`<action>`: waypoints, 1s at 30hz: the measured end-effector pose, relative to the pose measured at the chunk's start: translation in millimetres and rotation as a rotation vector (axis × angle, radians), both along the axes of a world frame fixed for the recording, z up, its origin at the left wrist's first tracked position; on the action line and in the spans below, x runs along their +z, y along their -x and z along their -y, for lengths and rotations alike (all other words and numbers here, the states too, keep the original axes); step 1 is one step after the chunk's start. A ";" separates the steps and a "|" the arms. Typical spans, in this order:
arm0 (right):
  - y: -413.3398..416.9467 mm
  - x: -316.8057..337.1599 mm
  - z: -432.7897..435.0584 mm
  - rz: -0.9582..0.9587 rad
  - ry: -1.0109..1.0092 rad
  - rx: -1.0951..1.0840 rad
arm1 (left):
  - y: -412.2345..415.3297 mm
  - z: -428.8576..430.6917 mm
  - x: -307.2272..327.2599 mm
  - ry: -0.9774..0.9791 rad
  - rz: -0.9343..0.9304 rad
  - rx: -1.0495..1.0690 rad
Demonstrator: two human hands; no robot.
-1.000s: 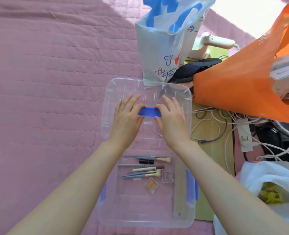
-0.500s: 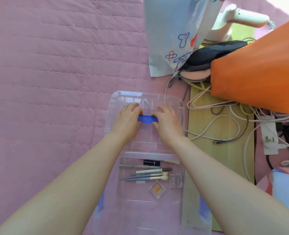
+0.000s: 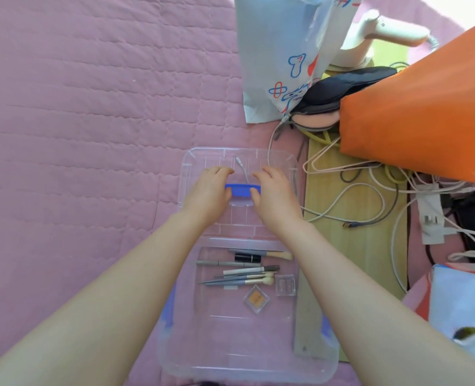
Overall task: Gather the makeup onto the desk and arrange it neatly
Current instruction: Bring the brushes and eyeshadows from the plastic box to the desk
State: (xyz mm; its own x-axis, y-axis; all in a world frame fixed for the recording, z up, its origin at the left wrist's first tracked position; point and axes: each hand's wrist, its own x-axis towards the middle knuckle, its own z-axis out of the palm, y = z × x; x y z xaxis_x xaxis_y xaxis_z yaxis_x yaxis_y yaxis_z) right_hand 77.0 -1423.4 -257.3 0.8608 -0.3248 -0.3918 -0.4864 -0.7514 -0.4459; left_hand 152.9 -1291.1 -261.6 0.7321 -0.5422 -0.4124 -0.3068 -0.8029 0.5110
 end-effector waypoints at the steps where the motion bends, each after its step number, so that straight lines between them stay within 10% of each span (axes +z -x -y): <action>1: 4.2 7.5 -2.6 0.038 -0.006 -0.025 | 3.8 -1.7 7.2 0.025 0.021 0.013; 18: 151.5 85.4 -46.9 0.303 -0.012 0.014 | 141.6 -75.9 81.8 0.321 0.364 0.001; 30: 186.4 16.5 -57.6 -0.229 -0.083 0.030 | 182.3 -60.8 11.9 0.005 -0.009 -0.285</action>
